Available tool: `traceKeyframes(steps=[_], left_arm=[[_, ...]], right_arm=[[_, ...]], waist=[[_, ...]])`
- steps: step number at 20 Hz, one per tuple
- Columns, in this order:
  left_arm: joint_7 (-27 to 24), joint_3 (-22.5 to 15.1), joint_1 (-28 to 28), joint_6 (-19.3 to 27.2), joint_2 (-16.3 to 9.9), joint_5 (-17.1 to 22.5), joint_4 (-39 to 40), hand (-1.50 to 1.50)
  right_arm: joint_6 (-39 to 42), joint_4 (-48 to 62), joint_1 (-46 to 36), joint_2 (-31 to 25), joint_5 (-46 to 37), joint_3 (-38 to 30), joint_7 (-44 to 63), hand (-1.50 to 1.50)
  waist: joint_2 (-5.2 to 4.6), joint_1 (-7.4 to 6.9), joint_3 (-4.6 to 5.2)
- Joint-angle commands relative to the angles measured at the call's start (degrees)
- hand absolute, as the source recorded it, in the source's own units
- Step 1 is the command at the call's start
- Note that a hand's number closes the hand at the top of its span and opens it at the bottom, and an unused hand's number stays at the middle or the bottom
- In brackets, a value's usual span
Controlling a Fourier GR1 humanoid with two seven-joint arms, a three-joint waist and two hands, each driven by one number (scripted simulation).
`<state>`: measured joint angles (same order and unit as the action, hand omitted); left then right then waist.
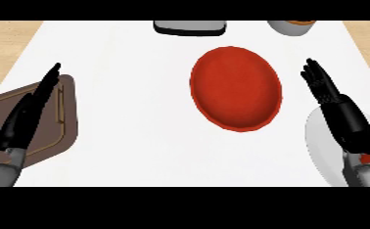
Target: Pick the bell pepper from the plate and place it in the bowl
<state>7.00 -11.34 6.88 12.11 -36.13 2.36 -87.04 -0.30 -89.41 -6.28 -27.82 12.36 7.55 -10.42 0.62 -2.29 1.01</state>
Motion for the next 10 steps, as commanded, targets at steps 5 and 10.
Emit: traceKeyframes(steps=[5,10], left_arm=[[-4.48,-4.19,0.55,-5.01,10.65,8.22,-6.02,0.00],[-3.97,-8.61,2.58,-7.59,15.96,9.94,-5.68,0.00]], right_arm=[[16.76,2.51,5.30,-11.01,11.93,-11.97,-8.05,1.50],[17.87,18.61,7.80,-13.37,2.58,-13.14,-19.67,-1.50]], waist=[[-0.48,4.83,-1.10],[-1.07,2.73,-1.21]])
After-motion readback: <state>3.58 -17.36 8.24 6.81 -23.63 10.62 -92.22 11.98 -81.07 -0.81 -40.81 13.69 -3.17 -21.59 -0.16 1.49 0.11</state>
